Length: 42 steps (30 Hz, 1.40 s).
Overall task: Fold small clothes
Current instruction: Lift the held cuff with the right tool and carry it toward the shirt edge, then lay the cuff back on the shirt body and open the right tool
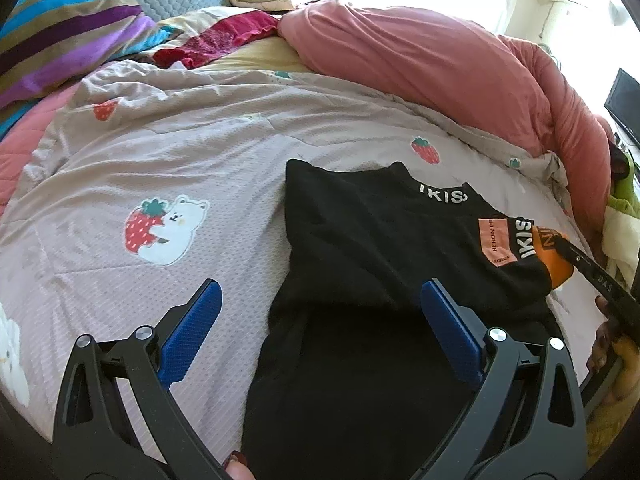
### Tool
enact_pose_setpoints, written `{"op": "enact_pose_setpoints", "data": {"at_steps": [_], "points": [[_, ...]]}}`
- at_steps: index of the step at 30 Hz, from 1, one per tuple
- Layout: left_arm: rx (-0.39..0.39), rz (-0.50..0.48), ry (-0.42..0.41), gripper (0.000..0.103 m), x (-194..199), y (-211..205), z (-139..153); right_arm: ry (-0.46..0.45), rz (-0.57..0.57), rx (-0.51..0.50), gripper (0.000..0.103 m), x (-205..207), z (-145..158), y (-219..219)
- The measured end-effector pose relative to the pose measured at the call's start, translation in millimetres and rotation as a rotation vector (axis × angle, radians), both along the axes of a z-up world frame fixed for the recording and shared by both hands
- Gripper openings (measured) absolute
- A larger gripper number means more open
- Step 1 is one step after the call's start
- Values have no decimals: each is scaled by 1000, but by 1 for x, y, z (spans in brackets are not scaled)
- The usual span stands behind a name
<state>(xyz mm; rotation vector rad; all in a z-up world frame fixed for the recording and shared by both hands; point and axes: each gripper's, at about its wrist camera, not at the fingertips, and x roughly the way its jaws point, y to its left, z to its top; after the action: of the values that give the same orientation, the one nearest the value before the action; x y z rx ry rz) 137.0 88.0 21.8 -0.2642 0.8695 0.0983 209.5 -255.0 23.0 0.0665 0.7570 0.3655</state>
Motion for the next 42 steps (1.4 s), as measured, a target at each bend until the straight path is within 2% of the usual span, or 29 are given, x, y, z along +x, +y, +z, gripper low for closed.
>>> {"op": "enact_pose_setpoints", "data": {"at_steps": [7,9,12,15,18,20,22,24,29,33,35,38,41,42], "points": [[17,-32,18,93,21,-10,-4,34,-30,-37,5,2,-8,-6],[19,-44,18,93,29,-14,-5,45,-57,-65,12,3,-11,-10],[27,-60,19,93,39,-20,-7,63,-81,-55,21,3,-14,-20],[35,-82,23,93,47,-25,-9,68,-77,-60,26,2,-15,-21],[26,-113,33,84,59,-33,-12,73,-49,-61,26,1,-15,-15],[17,-132,43,68,66,-37,-15,79,-21,-66,26,1,-16,-7],[1,-159,55,61,72,-42,-20,84,13,-73,26,0,-17,5],[5,-177,69,60,76,-46,-28,85,48,-78,26,-1,-17,17],[30,-172,178,60,78,-41,-64,98,115,-76,26,1,-20,46],[30,-186,152,60,71,-38,-67,116,162,-94,27,1,-26,68],[31,-191,152,60,69,-37,-67,126,169,-130,31,2,-31,78],[20,-191,147,60,68,-34,-67,134,178,-148,33,1,-37,82],[22,-190,146,60,69,-34,-67,171,132,-225,33,6,-51,79],[17,-190,147,60,69,-34,-68,192,97,-275,28,9,-59,75]]}}
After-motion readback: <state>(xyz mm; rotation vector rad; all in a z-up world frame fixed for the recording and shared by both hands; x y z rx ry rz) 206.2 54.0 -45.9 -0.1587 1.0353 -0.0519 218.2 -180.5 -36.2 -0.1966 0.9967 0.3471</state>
